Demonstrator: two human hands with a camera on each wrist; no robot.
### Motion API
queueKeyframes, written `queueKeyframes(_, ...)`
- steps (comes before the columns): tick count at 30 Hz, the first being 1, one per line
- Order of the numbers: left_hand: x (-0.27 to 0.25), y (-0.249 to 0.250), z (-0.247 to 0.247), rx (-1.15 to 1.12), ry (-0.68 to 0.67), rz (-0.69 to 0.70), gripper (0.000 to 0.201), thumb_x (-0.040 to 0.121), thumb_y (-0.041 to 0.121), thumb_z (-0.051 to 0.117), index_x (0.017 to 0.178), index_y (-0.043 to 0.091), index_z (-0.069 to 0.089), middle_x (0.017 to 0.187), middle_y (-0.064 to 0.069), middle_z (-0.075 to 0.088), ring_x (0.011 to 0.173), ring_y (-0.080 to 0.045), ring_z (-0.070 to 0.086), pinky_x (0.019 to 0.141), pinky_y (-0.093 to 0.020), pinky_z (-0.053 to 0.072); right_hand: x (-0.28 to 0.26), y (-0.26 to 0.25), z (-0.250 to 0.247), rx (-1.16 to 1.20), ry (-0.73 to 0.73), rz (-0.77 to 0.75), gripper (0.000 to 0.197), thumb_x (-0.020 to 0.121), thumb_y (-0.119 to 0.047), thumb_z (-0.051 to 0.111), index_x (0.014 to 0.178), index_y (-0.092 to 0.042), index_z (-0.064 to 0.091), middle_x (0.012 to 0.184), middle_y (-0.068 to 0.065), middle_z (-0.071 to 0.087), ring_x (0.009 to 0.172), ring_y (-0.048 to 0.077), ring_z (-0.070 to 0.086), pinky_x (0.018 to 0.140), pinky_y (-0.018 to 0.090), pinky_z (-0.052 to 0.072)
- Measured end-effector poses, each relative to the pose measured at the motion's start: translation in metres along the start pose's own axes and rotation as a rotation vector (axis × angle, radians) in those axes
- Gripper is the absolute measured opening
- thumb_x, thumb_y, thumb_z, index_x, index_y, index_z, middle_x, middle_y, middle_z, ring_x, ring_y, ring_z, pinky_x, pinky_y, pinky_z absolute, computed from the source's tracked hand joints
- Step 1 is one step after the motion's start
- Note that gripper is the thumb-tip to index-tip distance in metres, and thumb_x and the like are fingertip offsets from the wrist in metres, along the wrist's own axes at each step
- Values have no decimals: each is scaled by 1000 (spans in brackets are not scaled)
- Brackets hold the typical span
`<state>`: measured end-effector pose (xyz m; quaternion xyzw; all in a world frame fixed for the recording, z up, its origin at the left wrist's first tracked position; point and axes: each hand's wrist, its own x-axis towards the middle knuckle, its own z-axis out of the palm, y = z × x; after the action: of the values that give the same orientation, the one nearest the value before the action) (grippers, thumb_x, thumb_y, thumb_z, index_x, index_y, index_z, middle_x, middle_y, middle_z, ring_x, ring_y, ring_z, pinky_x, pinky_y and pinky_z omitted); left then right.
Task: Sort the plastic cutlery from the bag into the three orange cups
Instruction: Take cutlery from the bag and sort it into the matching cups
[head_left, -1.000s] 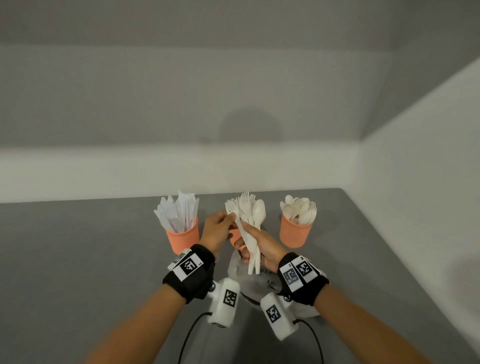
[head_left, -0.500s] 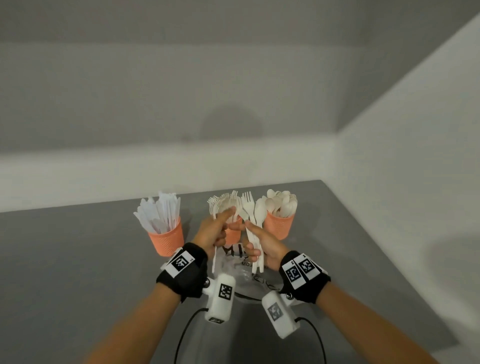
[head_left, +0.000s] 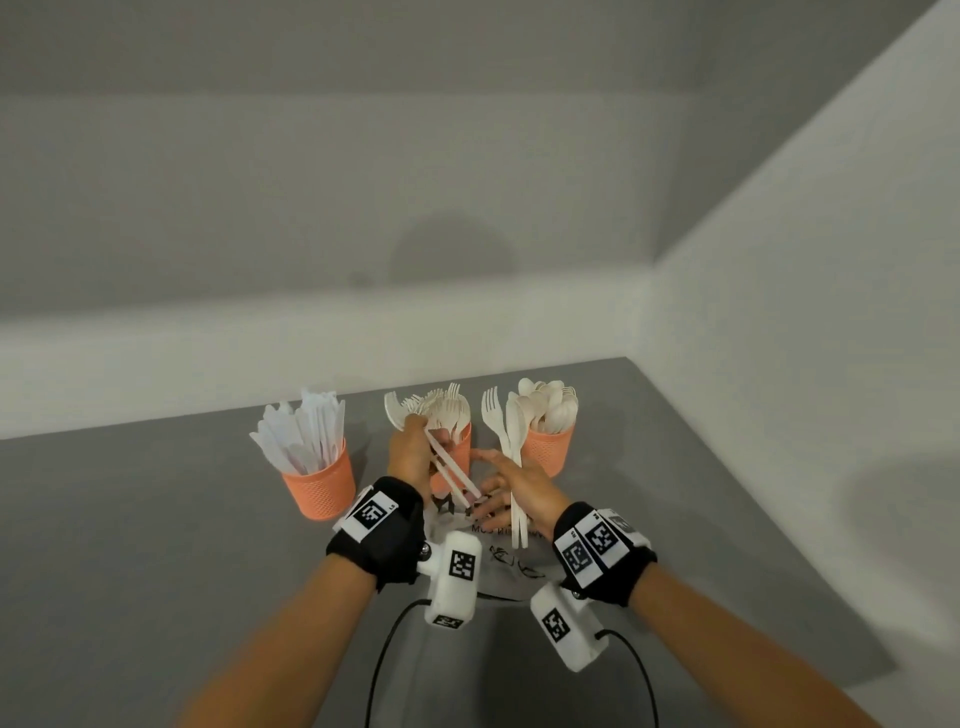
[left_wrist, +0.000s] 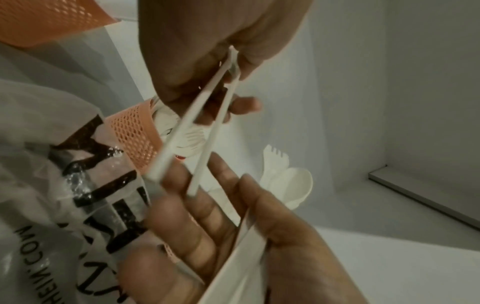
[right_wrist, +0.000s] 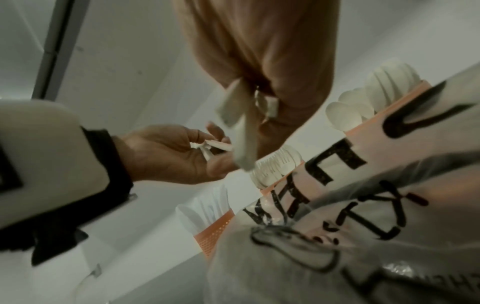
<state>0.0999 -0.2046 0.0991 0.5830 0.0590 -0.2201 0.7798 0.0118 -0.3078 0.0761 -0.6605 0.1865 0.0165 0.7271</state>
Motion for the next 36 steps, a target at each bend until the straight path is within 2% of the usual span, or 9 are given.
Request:
queueKeyframes(4,-5,-4,3,133,-119,46,22,94,25,48,79,9,52,32,8,32,27,-6,32,37,-18,28,5,6,1,-171,99,-89,36,102,-27,32,121,-7,55,57,5,48,28,3,36,32,18,37)
queueKeyframes(10,-9,-12,16,279,-167,108,29,91,25,54,66,12,52,33,8,39,26,-3,29,31,-13,23,4,3,14,-255,81,-141,34,101,-33,32,80,-12,50,56,7,45,25,4,36,30,17,33)
queueKeyframes(14,-4,-4,12,226,-54,99,33,97,23,37,68,11,48,48,1,46,30,-4,42,33,-14,31,0,2,6,-182,-41,-95,36,101,-37,33,99,-9,56,55,5,55,27,4,36,31,17,36)
queueKeyframes(18,9,12,-3,9,-12,14,24,96,19,29,80,12,45,56,-2,52,49,-15,46,51,-25,38,-7,-3,-4,12,-190,55,40,98,-43,34,96,-10,56,50,-3,57,29,2,30,33,14,32)
queueKeyframes(21,14,21,-14,3,-111,9,16,94,18,40,81,13,49,38,6,39,33,-9,38,41,-20,36,-12,-7,-7,14,-313,126,53,98,-50,25,97,-12,63,47,-7,52,30,2,29,34,13,32)
queueKeyframes(24,10,17,-19,339,-315,117,27,90,33,56,69,17,49,42,8,32,35,-6,27,36,-16,26,-12,-11,-4,37,-392,163,61,95,-55,25,86,-10,66,44,-8,45,29,2,30,34,13,32)
queueKeyframes(29,-7,8,-9,527,-471,164,36,84,30,66,57,13,49,44,0,43,37,-12,34,39,-19,28,-9,-20,8,21,-486,203,55,91,-55,33,79,-12,65,42,-9,42,26,2,28,31,11,28)
queueKeyframes(32,-6,11,-2,530,-295,198,17,86,22,62,78,8,56,58,-7,53,44,-14,48,42,-20,38,-2,-20,11,31,-336,127,41,96,-42,41,87,-10,64,46,-7,47,29,2,34,33,13,35)
queueKeyframes(36,4,14,0,513,-118,285,15,87,22,62,78,12,56,60,-2,52,38,-5,46,37,-16,35,1,-24,12,-138,-10,-159,19,97,-27,46,93,-10,52,56,-5,47,30,0,39,36,11,34)
